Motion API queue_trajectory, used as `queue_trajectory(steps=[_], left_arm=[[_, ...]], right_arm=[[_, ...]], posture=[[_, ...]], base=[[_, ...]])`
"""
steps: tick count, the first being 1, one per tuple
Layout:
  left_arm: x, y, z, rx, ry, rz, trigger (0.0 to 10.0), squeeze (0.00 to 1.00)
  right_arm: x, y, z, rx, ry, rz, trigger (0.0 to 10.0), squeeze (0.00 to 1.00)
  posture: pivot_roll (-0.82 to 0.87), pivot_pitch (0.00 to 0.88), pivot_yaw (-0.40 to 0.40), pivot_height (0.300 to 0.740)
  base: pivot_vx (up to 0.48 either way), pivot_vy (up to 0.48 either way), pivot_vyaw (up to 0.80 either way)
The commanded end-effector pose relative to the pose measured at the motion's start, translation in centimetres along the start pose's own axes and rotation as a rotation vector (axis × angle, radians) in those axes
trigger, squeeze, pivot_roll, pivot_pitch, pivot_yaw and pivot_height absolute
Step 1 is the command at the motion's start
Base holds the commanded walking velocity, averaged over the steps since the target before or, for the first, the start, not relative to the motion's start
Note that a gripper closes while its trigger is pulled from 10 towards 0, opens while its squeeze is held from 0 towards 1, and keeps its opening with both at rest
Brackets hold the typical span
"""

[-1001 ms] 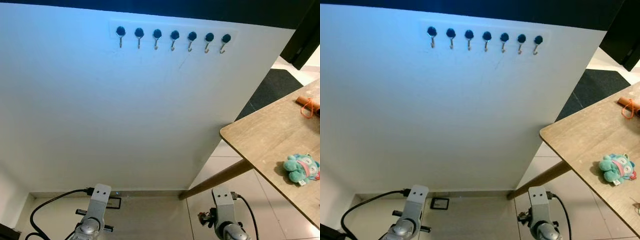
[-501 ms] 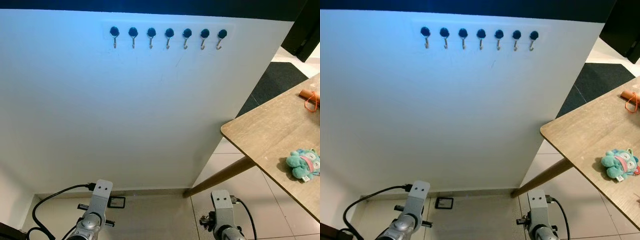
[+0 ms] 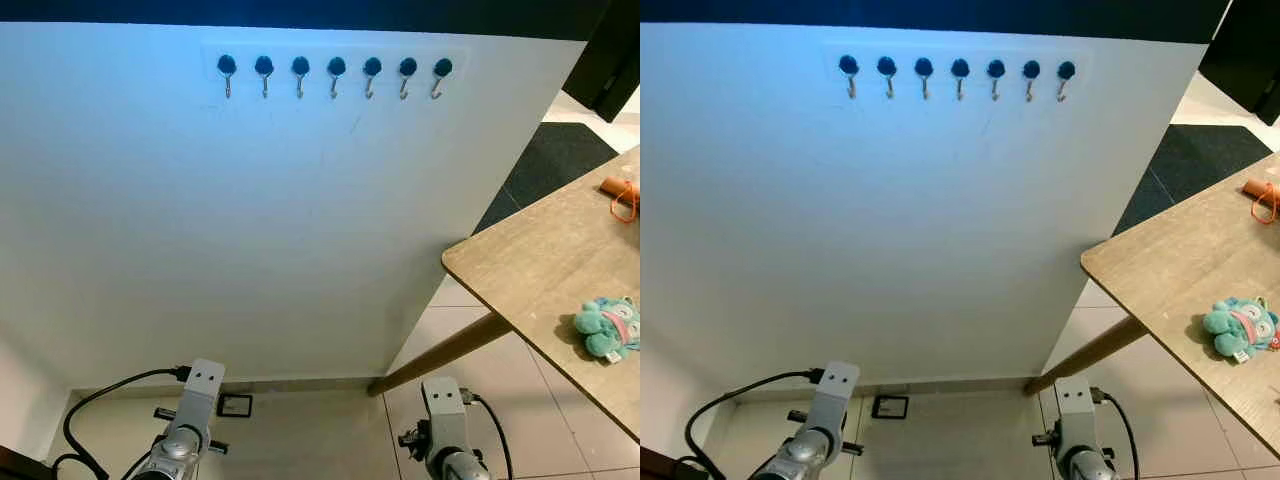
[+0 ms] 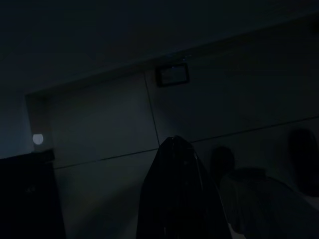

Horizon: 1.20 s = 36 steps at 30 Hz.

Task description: Hang keys on a hook

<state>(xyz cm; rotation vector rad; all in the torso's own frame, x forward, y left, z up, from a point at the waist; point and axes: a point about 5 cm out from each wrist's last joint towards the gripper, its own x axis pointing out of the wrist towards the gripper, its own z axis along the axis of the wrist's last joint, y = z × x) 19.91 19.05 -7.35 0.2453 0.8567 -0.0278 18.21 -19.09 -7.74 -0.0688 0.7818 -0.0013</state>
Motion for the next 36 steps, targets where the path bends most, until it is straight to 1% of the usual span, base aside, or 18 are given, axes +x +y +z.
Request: queue_trajectory(steps=[1,8,15,20,26,30,36], left_arm=[[-0.11,0.59,-0.46,0.011,0.012,0.01,10.0,0.0],[-0.17,0.81,-0.63,0.006,0.014,0.018,10.0,0.0],[-0.2,0.58,-0.77,0.014,0.017,0.01,10.0,0.0],[-0.16,0.39,-0.64,0.024,0.016,0.003,10.0,0.0],[-0.09,0.62,-0.38,0.021,0.01,0.01,10.0,0.0],[-0.1,0.72,-0.45,0.018,0.013,0.014,10.0,0.0],[-0.13,0.1,-0.57,0.017,0.015,-0.002,10.0,0.0]], right_arm=[[-0.07,0.06,-0.34,0.005,0.016,-0.001,10.0,0.0],[-0.05,0.22,-0.35,-0.007,0.021,0.01,10.0,0.0],[0.01,0.12,-0.19,-0.005,0.018,0.007,10.0,0.0],[-0.03,-0.11,-0.26,-0.001,0.021,0.0,10.0,0.0],[0.03,0.03,-0.18,-0.007,0.023,0.005,10.0,0.0],[0.11,-0.02,0.05,0.009,0.015,0.003,10.0,0.0],[0.05,-0.21,0.14,0.037,-0.002,0.014,10.0,0.0]], posture=[[0.09,0.023,-0.075,0.74],[0.1,0.026,-0.081,0.74],[0.09,0.012,-0.07,0.74],[0.1,0.005,-0.073,0.74],[0.09,0.006,-0.076,0.74],[0.09,0.006,-0.078,0.74],[0.07,0.012,-0.074,0.74]], base=[[0.0,0.0,0.0],[0.0,0.0,0.0],[0.0,0.0,0.0],[0.0,0.0,0.0],[0.0,0.0,0.0],[0.0,0.0,0.0],[0.0,0.0,0.0]])
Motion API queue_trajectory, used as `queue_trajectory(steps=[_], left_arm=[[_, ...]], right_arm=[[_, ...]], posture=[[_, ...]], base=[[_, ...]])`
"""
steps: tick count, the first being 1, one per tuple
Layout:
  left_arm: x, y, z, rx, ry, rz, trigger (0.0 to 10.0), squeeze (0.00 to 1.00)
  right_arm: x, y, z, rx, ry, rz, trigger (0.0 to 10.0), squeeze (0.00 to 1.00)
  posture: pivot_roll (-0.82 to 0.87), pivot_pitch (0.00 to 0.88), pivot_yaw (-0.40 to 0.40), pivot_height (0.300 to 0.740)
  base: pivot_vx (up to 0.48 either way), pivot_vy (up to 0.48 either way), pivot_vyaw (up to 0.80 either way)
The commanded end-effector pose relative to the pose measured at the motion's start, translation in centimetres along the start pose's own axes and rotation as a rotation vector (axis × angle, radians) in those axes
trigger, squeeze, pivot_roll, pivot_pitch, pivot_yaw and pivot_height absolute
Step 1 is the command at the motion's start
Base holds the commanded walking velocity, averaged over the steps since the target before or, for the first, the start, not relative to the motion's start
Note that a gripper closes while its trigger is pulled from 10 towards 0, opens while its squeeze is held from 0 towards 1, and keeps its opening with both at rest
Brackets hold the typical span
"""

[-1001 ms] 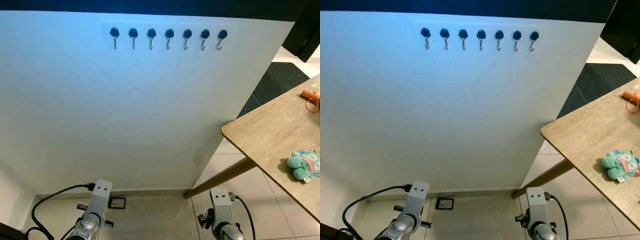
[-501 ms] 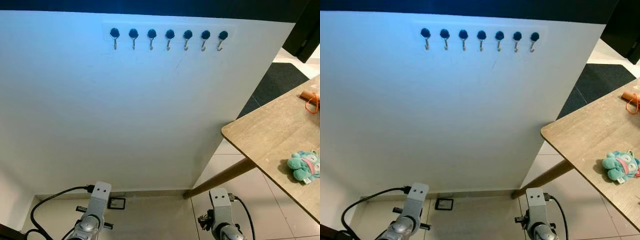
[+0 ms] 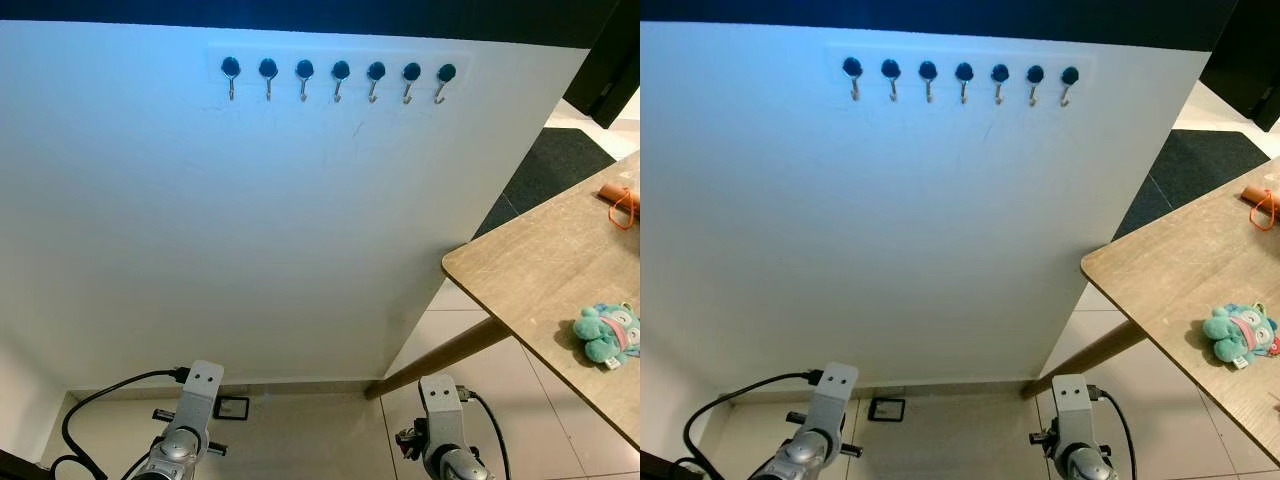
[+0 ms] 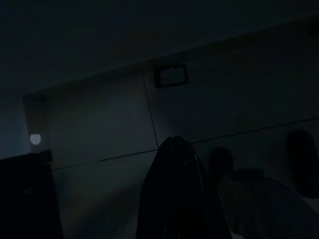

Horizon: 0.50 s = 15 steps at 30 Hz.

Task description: Hang keys on a hook

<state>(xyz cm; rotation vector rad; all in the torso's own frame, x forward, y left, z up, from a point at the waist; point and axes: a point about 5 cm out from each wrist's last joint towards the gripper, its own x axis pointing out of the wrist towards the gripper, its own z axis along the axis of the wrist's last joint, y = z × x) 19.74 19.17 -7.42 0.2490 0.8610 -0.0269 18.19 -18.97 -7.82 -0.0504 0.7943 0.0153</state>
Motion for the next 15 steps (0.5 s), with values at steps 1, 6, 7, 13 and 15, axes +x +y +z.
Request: queue_trajectory(steps=[1,6,7,13,15], left_arm=[[-0.09,-0.06,-0.4,0.015,0.011,-0.005,10.0,0.0],[-0.05,-0.15,-0.28,0.01,0.01,-0.005,10.0,0.0],[-0.03,-0.08,-0.18,0.011,0.007,-0.005,10.0,0.0],[0.02,0.2,0.01,0.027,0.005,-0.008,10.0,0.0],[0.05,0.27,0.1,0.034,0.003,-0.011,10.0,0.0]], right_arm=[[-0.02,-0.38,0.19,0.03,-0.016,-0.009,10.0,0.0],[-0.11,-0.45,-0.03,0.047,-0.012,0.004,10.0,0.0],[-0.1,-0.36,-0.09,0.057,-0.005,0.015,10.0,0.0],[0.04,-0.03,0.14,0.09,-0.007,0.027,10.0,0.0],[0.06,0.19,0.16,0.096,-0.009,0.033,10.0,0.0]], posture=[[0.07,0.012,-0.075,0.74],[0.08,0.012,-0.078,0.74],[0.08,0.013,-0.073,0.74],[0.06,0.016,-0.051,0.74],[0.06,0.015,-0.044,0.74]], base=[[0.0,0.0,0.0],[0.0,0.0,0.0],[0.0,0.0,0.0],[0.0,0.0,0.0],[0.0,0.0,0.0]])
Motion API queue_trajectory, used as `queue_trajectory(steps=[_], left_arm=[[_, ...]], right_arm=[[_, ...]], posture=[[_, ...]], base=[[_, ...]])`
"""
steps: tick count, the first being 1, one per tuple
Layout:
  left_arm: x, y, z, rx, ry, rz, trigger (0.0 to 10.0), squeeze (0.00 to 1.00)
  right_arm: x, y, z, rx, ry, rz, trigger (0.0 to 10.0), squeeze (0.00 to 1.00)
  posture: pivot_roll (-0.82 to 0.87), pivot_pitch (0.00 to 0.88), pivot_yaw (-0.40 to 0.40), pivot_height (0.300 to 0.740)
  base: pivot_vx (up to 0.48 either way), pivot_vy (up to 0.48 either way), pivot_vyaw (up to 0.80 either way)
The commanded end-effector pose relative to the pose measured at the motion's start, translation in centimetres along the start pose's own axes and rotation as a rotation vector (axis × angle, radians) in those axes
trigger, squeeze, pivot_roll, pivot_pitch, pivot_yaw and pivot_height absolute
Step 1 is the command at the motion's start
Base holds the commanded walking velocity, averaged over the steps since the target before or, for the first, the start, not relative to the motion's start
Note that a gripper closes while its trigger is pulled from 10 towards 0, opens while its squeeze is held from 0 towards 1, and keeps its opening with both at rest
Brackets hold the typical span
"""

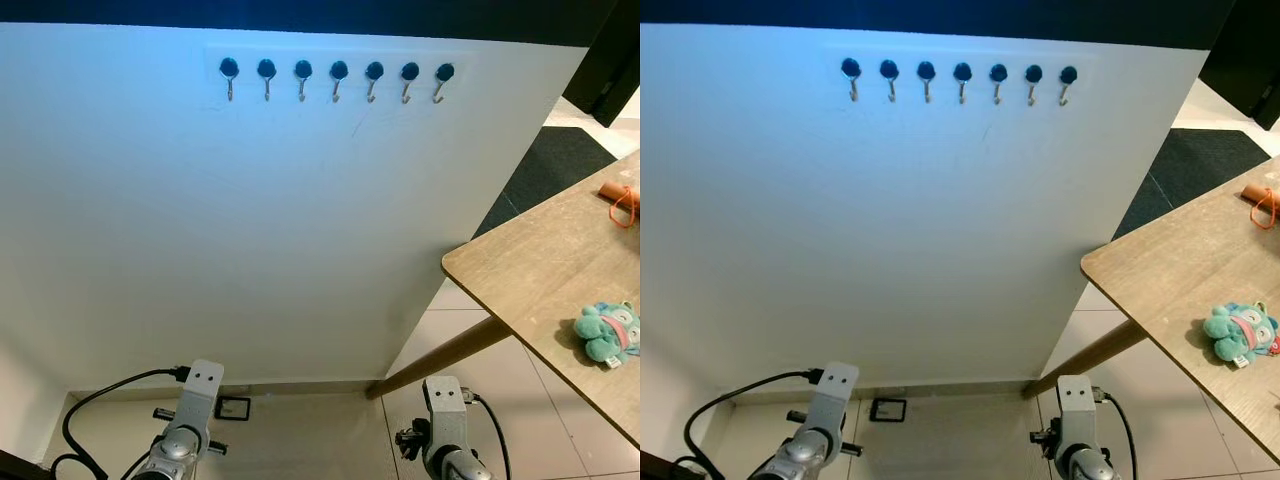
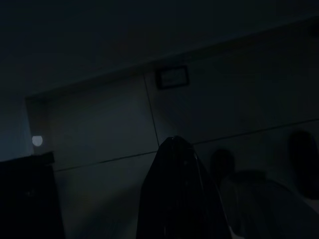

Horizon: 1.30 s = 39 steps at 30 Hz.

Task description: Hang keys on a hook

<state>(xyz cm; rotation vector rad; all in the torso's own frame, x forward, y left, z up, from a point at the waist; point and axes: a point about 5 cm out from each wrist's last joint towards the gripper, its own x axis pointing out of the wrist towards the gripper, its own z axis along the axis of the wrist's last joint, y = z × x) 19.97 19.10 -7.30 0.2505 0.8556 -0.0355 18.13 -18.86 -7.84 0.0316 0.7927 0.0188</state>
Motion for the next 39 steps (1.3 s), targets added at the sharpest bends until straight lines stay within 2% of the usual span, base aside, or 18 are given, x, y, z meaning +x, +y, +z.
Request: queue_trajectory(steps=[1,15,24,31,39], left_arm=[[0.0,0.3,-0.1,0.031,0.009,-0.005,10.0,0.0],[0.0,0.0,0.1,0.03,0.004,-0.009,10.0,0.0],[0.0,0.4,0.1,0.011,0.004,0.01,10.0,0.0],[0.0,0.4,0.0,0.017,0.009,0.006,10.0,0.0],[0.1,0.3,0.2,0.02,0.006,0.003,10.0,0.0]], right_arm=[[0.1,0.2,0.1,0.026,-0.008,0.004,10.0,0.0],[-0.2,0.5,-0.7,0.031,0.006,0.031,10.0,0.0],[0.1,0.4,0.0,-0.037,0.009,0.023,10.0,0.0],[0.3,0.4,0.3,-0.06,0.025,0.003,10.0,0.0],[-0.1,0.4,-0.7,-0.064,0.043,-0.004,10.0,0.0]], posture=[[0.06,0.016,-0.044,0.74],[0.07,0.003,-0.051,0.74],[0.09,0.0,-0.077,0.74],[0.08,0.0,-0.059,0.74],[0.09,0.005,-0.055,0.74]], base=[[0.0,0.0,0.0],[0.0,0.0,0.0],[0.0,0.0,0.0],[0.0,0.0,0.0],[0.0,0.0,0.0]])
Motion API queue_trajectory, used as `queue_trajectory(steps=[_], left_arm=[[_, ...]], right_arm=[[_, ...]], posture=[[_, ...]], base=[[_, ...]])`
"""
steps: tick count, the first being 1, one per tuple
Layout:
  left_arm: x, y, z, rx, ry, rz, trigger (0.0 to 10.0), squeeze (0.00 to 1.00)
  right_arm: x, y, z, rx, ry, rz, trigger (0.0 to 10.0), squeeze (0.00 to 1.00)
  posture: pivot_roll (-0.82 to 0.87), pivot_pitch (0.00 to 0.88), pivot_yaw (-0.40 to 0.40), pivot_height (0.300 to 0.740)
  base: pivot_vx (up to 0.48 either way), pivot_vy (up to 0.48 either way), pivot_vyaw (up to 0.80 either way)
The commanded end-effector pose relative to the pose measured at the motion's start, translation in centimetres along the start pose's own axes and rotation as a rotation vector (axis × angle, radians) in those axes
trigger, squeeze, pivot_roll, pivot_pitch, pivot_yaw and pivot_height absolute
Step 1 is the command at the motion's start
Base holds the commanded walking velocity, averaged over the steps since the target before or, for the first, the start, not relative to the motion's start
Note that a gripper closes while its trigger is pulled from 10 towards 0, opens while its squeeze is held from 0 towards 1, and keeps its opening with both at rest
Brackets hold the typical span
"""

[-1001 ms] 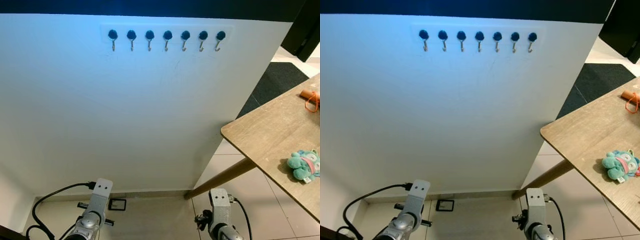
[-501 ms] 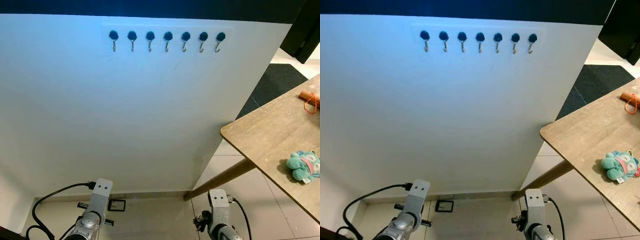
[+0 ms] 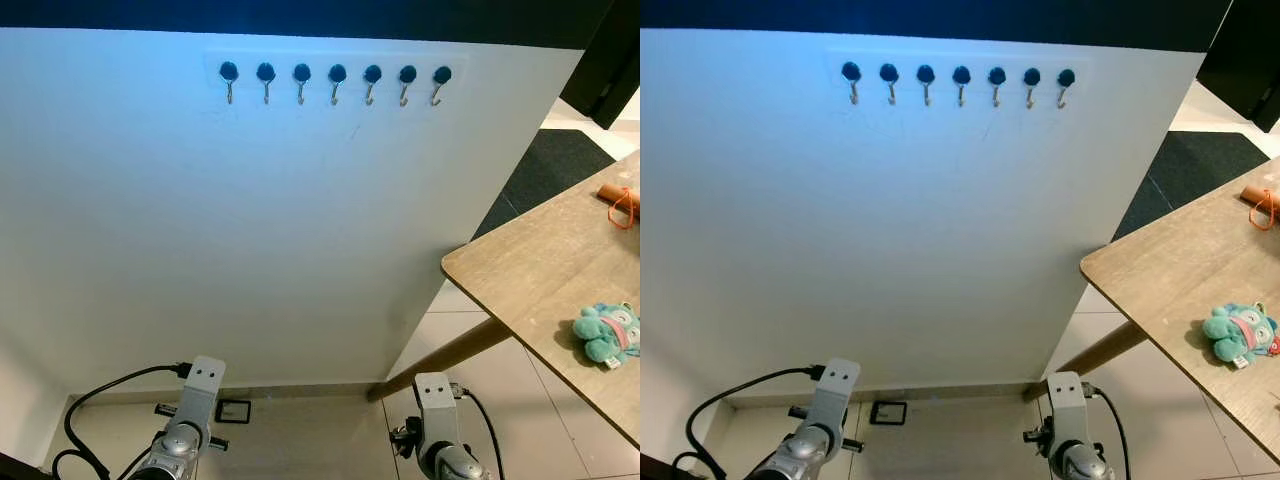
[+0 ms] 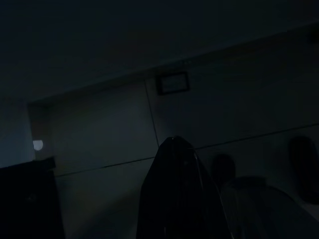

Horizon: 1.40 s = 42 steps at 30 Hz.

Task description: Hang keys on a hook

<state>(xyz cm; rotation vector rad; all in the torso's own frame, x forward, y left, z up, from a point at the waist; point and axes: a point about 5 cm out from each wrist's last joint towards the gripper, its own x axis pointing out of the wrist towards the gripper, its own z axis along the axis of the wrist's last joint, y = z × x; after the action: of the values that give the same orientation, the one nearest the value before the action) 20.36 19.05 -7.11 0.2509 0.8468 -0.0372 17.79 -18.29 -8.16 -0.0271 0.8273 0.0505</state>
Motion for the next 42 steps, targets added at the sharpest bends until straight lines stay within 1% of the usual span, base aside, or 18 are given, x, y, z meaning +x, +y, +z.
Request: queue_trajectory(steps=[1,10,16,24,27,30,34,42], left_arm=[[-0.01,0.25,-0.19,0.02,0.015,0.002,10.0,0.0],[-0.05,0.25,-0.42,0.042,0.025,-0.005,10.0,0.0],[-0.01,0.48,-0.23,0.035,0.018,0.002,10.0,0.0],[-0.01,0.25,-0.17,0.034,0.014,-0.003,10.0,0.0],[-0.01,0.22,-0.18,0.036,0.014,-0.005,10.0,0.0],[-0.02,0.35,-0.23,0.035,0.015,-0.002,10.0,0.0],[-0.04,0.44,-0.29,0.035,0.017,0.0,10.0,0.0],[-0.05,0.38,-0.35,0.041,0.018,-0.002,10.0,0.0]], right_arm=[[-0.13,-0.24,-0.35,0.001,0.011,-0.014,10.0,0.0],[-0.21,-0.21,-0.54,0.016,0.008,-0.027,10.0,0.0],[-0.08,-0.09,-0.23,0.009,0.003,-0.021,10.0,0.0],[0.08,-0.2,0.29,0.004,-0.008,-0.019,10.0,0.0],[0.08,-0.22,0.29,0.005,-0.008,-0.019,10.0,0.0],[-0.11,-0.2,-0.28,0.002,0.006,-0.015,10.0,0.0],[-0.17,-0.21,-0.47,0.002,0.011,-0.014,10.0,0.0],[-0.08,-0.24,-0.2,0.005,0.006,-0.017,10.0,0.0]], posture=[[0.09,0.006,-0.051,0.74],[0.08,0.007,-0.04,0.74],[0.08,0.0,-0.053,0.74],[0.07,0.003,-0.048,0.74],[0.08,0.005,-0.05,0.74],[0.08,0.003,-0.053,0.74],[0.08,0.002,-0.052,0.74],[0.08,0.0,-0.044,0.74]], base=[[0.0,0.0,0.0],[0.0,0.0,0.0],[0.0,0.0,0.0],[0.0,0.0,0.0],[0.0,0.0,0.0],[0.0,0.0,0.0],[0.0,0.0,0.0],[0.0,0.0,0.0]])
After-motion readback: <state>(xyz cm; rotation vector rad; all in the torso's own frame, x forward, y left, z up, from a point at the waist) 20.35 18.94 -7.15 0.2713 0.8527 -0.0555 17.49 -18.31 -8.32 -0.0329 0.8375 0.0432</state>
